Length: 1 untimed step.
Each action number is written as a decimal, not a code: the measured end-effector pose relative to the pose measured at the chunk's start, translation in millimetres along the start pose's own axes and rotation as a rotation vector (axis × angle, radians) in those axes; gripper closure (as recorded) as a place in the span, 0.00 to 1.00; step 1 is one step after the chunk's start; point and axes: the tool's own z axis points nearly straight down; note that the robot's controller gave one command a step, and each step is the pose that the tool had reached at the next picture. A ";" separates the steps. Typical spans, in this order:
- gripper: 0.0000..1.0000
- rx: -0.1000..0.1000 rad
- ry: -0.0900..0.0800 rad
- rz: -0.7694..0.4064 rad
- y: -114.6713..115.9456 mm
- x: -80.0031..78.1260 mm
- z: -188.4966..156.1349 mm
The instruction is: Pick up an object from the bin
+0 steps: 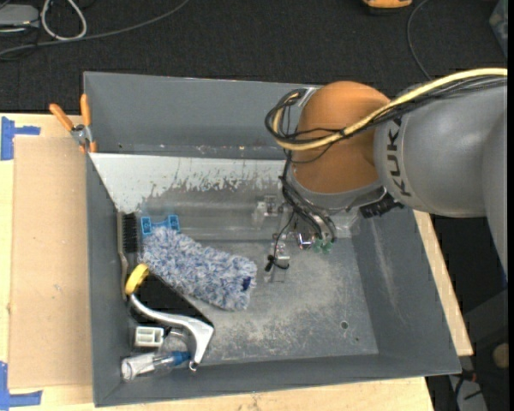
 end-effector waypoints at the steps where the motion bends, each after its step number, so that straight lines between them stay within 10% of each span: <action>1: 0.00 0.000 -0.008 0.002 -0.4 -1.5 -5.0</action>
Offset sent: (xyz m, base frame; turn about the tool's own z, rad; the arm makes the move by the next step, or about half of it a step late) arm -0.0046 0.0696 -0.0963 0.1015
